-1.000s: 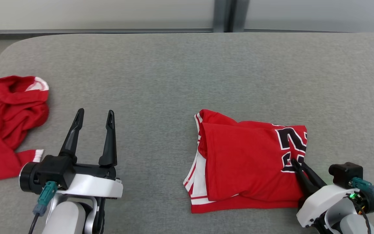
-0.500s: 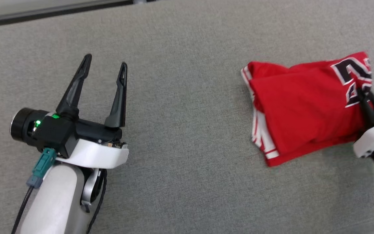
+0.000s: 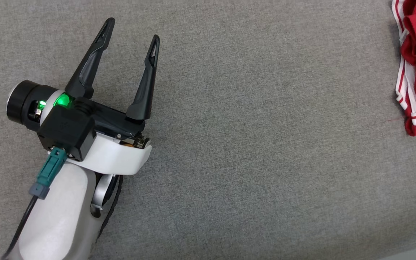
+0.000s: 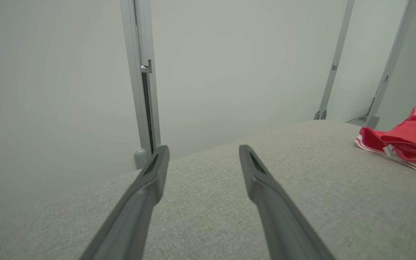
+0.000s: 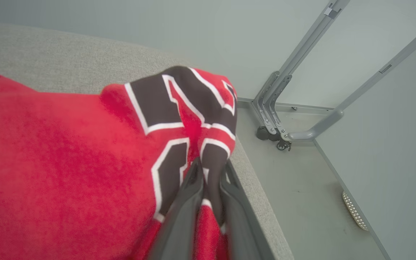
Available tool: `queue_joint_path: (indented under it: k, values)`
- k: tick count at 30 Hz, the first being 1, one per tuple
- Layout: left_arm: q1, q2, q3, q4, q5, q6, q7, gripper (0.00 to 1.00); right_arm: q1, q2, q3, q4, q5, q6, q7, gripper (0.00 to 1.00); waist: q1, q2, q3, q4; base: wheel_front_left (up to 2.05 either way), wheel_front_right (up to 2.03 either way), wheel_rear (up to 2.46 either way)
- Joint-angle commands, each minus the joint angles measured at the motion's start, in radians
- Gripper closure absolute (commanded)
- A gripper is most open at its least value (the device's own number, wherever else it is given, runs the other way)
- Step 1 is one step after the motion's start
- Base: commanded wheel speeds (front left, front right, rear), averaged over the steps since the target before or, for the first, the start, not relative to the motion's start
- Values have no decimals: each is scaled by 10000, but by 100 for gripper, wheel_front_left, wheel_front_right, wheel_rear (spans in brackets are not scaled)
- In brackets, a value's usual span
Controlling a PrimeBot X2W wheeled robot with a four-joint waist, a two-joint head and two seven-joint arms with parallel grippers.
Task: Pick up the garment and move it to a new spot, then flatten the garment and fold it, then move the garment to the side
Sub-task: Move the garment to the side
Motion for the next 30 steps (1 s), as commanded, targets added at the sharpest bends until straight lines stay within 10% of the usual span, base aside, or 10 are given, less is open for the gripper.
queue_joint_path:
  k: [1, 2, 3, 12, 30]
  values:
    - [-197, 60, 5, -15, 79, -29, -18, 0, -158, 61, -49, 86, -41, -21, -103, 45, 0, 0, 117, 4, 0, 0, 0]
    - [-212, 75, 7, 15, 81, -21, -22, 0, -232, 145, -114, 235, -67, -21, -113, 6, 0, 0, 126, -20, 0, 0, 0]
    - [-210, 82, 3, 47, 78, -8, -31, 0, -292, 223, -205, 396, -127, -22, -178, 0, 0, 0, 110, -53, 0, 0, 0]
    - [417, 36, -55, 560, -192, 111, -163, 0, 541, 1214, -947, 384, 298, -21, -762, 0, 0, 0, -894, -439, 0, 0, 0]
    - [2509, -44, 459, 1219, -1035, 783, -403, 0, 5230, 4342, -1059, -5530, -552, -19, -651, 0, 0, 0, -3191, 31, 0, 0, 0]
